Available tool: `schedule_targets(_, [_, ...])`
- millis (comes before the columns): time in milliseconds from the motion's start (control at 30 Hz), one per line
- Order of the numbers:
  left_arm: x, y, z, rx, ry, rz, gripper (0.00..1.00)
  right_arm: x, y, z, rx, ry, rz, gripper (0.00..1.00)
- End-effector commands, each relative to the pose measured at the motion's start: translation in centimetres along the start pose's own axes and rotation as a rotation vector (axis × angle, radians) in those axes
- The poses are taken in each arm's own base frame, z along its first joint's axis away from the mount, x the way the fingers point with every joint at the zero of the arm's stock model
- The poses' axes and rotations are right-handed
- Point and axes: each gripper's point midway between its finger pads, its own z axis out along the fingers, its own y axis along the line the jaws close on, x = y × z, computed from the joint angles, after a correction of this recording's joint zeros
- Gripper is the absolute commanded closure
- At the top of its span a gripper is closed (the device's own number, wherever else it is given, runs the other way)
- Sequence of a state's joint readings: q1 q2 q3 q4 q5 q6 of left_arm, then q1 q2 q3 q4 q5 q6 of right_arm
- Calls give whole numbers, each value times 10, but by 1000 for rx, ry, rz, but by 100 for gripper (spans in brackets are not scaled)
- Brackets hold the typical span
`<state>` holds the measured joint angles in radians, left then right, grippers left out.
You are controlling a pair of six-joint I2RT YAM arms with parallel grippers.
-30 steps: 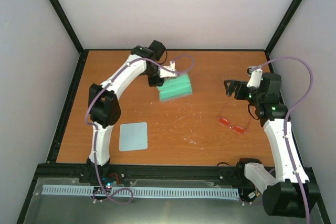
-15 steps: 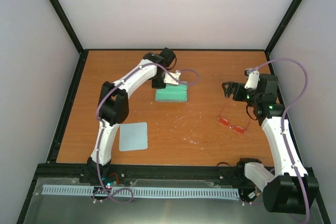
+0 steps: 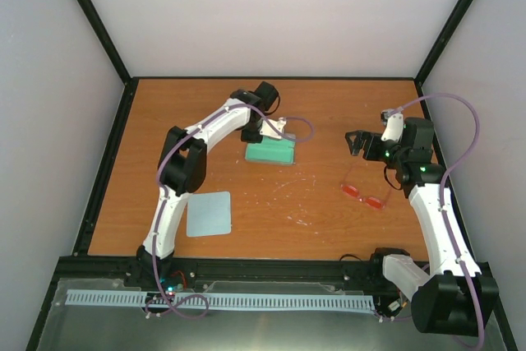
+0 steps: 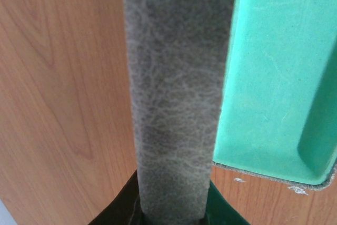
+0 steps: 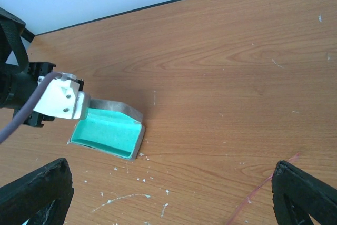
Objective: Organize the sunglasses
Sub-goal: Place the sunglasses case at the center of the board.
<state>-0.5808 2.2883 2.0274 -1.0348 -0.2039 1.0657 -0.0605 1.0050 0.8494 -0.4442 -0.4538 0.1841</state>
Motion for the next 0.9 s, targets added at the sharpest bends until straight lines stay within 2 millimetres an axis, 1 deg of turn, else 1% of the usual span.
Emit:
schedule_targets(0, [-2, -1, 8, -8, 6, 0, 100, -1, 3, -2, -19, -14, 0, 0])
schedule_targets(100, [-3, -3, 7, -3, -1, -27, 99, -1, 4, -1, -25, -18, -2, 0])
schedule_targets(133, [-3, -2, 6, -4, -2, -34, 97, -2, 4, -1, -27, -19, -2, 0])
schedule_targets(267, [-3, 1, 0, -13, -6, -54, 80, -2, 5, 0, -37, -16, -3, 0])
schedule_targets(300, [-3, 2, -3, -19, -7, -62, 74, -2, 5, 0, -37, -15, -4, 0])
schedule_targets(367, [-3, 5, -7, -30, -10, -79, 71, -1, 5, 0, -41, -13, -6, 0])
schedule_targets(500, [-3, 8, -19, -43, -29, -112, 58, -1, 8, 0, -51, -13, -12, 0])
schedule_targets(600, [-4, 8, -29, -48, -46, -136, 40, -1, 9, -2, -53, -14, -19, 0])
schedule_targets(633, [-4, 7, -33, -49, -54, -145, 33, -1, 9, -3, -53, -12, -21, 0])
schedule_targets(667, [-5, 7, -37, -53, -64, -157, 26, -1, 10, -4, -55, -13, -24, 0])
schedule_targets(733, [-8, 9, -50, -65, -93, -191, 18, -1, 14, -6, -73, -10, -34, 0])
schedule_targets(800, [-11, 16, -69, -91, -137, -253, 17, 0, 22, -7, -110, 5, -37, 0])
schedule_targets(867, [-11, 27, -98, -136, -202, -339, 18, 3, 36, -7, -142, 28, -62, 0])
